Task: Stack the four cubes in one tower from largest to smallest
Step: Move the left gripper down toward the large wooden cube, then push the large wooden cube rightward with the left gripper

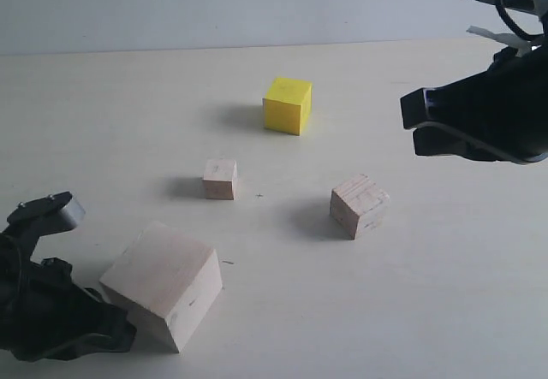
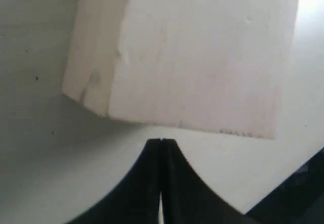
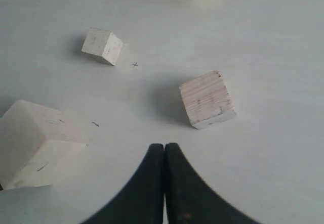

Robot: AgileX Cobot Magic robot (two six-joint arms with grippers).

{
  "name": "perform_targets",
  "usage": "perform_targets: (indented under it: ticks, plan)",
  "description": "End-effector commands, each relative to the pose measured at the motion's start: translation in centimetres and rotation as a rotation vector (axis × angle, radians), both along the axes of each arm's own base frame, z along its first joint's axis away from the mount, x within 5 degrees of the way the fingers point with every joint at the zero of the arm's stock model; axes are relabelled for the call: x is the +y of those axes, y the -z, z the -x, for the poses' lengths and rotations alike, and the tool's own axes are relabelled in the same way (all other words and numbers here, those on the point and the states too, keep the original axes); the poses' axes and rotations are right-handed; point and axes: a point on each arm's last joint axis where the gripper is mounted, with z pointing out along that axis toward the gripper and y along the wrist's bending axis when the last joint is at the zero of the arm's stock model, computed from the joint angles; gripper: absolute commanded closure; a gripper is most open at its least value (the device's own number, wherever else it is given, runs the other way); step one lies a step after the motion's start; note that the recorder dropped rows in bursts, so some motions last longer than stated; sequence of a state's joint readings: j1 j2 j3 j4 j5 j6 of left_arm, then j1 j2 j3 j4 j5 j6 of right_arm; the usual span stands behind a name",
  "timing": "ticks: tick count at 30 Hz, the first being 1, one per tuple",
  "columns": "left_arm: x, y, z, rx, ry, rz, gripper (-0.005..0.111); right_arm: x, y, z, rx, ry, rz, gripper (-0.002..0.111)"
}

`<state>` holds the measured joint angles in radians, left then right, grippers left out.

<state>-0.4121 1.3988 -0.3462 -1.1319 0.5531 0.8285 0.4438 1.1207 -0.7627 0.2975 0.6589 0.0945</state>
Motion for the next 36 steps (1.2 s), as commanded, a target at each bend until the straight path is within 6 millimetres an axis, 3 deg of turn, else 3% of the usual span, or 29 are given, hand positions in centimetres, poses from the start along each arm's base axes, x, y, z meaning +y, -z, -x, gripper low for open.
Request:
perform_targets:
  ticks: [1, 18, 25, 32, 36]
  plan:
    - [-0.2, 0.8, -1.0, -0.054, 0.0, -0.019, 0.107, 0.2, -0.2, 0.0, -0.002, -0.005, -0.016, 0.108]
    - [-4.2, 0.0, -6.8, -0.064, -0.028, 0.19, 0.107, 0.3, -0.3, -0.2, -0.061, -0.066, 0.01, 0.108]
    - [-4.8, 1.0, -6.8, -0.045, -0.015, 0.174, 0.107, 0.3, -0.4, -0.2, -0.065, -0.064, 0.009, 0.108]
    - [-8.6, 1.5, -6.8, -0.099, 0.073, 0.146, 0.107, 0.3, -0.4, -0.3, -0.077, -0.06, 0.005, 0.108]
    - [-9.3, 1.9, -7.7, -0.114, 0.094, 0.141, 0.107, 0.3, -0.4, -0.2, -0.063, -0.062, 0.001, 0.108]
